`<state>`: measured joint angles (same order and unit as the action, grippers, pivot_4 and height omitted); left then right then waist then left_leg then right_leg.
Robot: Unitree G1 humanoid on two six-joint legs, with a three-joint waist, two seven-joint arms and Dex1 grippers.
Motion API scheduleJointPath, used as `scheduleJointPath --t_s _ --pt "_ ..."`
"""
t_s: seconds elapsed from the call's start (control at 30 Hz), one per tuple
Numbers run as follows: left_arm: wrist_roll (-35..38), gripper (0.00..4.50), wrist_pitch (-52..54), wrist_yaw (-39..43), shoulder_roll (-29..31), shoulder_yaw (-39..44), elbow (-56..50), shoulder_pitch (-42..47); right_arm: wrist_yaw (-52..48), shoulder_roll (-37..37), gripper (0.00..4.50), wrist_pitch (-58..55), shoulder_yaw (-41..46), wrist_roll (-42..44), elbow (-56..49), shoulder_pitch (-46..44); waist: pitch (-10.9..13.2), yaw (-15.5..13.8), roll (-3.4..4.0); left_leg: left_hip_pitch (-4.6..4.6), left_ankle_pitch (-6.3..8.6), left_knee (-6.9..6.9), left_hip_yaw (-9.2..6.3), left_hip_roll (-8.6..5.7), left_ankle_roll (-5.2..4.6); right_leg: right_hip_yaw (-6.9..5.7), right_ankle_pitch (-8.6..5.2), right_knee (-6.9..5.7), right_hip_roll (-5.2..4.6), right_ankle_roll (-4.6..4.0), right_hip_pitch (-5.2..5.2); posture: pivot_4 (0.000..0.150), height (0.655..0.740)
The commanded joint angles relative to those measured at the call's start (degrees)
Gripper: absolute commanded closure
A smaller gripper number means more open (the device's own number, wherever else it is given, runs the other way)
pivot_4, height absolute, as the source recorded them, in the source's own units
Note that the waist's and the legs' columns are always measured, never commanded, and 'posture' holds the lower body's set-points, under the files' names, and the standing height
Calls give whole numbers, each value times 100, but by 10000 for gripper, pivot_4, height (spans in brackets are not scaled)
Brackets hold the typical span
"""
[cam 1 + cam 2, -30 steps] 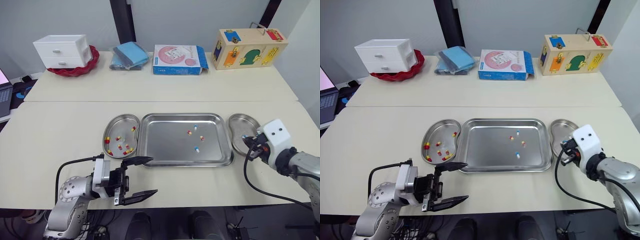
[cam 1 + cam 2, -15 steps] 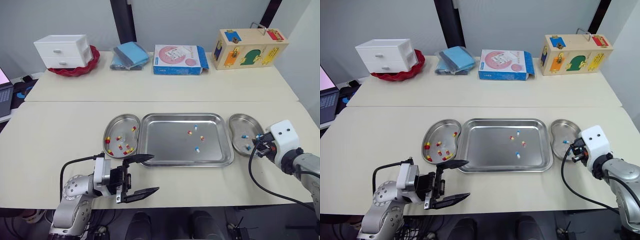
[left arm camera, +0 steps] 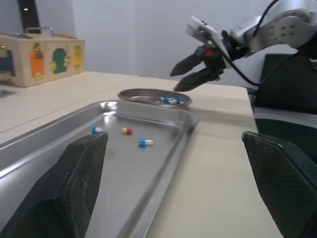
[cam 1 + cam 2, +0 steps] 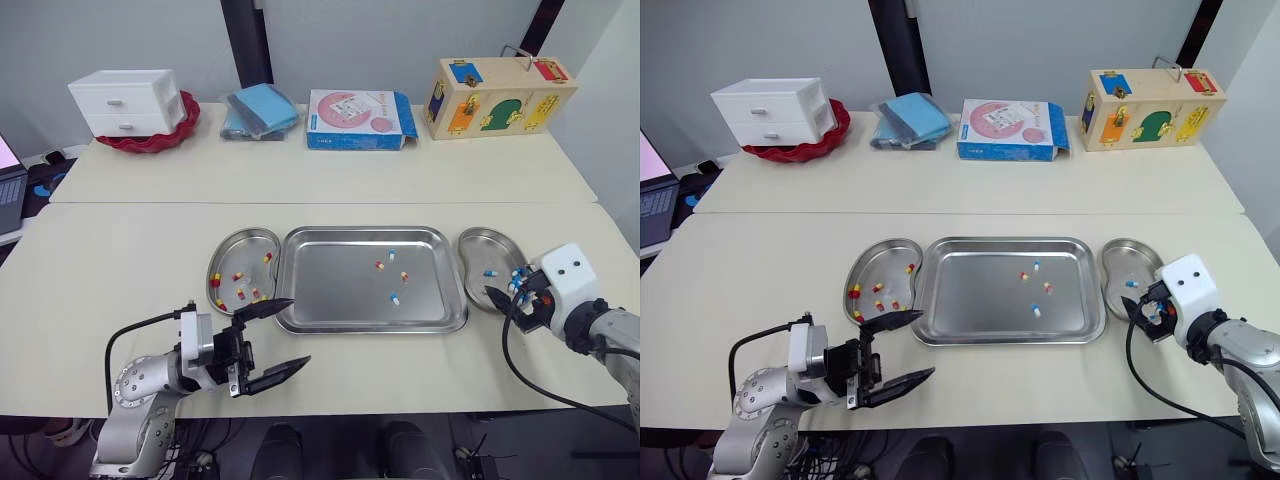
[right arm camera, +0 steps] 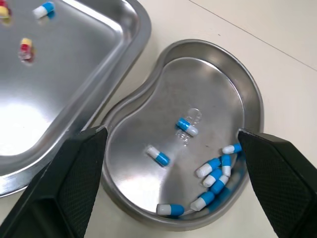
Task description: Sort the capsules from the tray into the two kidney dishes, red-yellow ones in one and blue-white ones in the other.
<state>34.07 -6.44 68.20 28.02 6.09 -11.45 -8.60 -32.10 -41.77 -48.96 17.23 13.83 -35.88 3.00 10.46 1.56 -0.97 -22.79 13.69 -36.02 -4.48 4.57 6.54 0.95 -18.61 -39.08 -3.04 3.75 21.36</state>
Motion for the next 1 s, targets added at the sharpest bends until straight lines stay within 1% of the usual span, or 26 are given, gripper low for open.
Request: scheduleJointPath --t_s 0.03,0.13,0.23,0.33,0.5,0.67,0.77,1.0 --pt "-163 0 359 -551 316 424 -385 -410 -467 -111 578 963 239 65 -160 402 0 1 0 0 0 1 -1 0 0 -1 0 0 0 0 0 1500 7078" --pt "-480 0 775 -1002 700 738 -516 -874 -1179 -170 578 1743 647 323 -94 1013 0 0 0 0 0 1 0 1 0 -1 -1 1 0 0 0 1500 7078" --pt "-641 0 1014 -1154 1015 1048 -544 -1328 -1990 -378 578 2192 1032 535 72 1719 0 -8 -1 5 0 0 0 1 0 -2 -1 2 -1 1 -8 1500 7078" --pt "-683 0 1167 -1208 1199 1336 -545 -1695 -2362 -478 578 2645 1207 505 376 2112 0 -6 -3 15 0 -2 2 1 0 -1 0 5 -1 2 -18 1500 7078" --pt "-707 0 1340 -1138 1388 1566 -501 -2007 -2822 -568 578 3003 1313 478 664 2613 -1 -7 -4 25 0 -2 3 2 0 3 -1 4 0 2 -23 1500 7078" --pt "-665 0 1284 -995 1364 1694 -410 -2109 -2978 -521 578 3374 1290 365 1074 2925 -1 -7 -6 23 0 -1 4 1 0 3 -1 6 -1 1 -23 1500 7078" --pt "-671 0 1217 -933 1341 1715 -389 -2127 -2978 -439 578 3807 1242 240 1363 2999 -1 -4 -6 25 0 -1 5 1 0 4 -1 6 -1 1 -23 1500 7078" --pt "-596 0 1035 -622 1383 1692 -262 -2010 -2862 -363 578 4032 1161 233 1302 3147 -2 -4 -5 24 0 -1 6 1 1 4 -1 6 -1 1 -23 1500 7078"
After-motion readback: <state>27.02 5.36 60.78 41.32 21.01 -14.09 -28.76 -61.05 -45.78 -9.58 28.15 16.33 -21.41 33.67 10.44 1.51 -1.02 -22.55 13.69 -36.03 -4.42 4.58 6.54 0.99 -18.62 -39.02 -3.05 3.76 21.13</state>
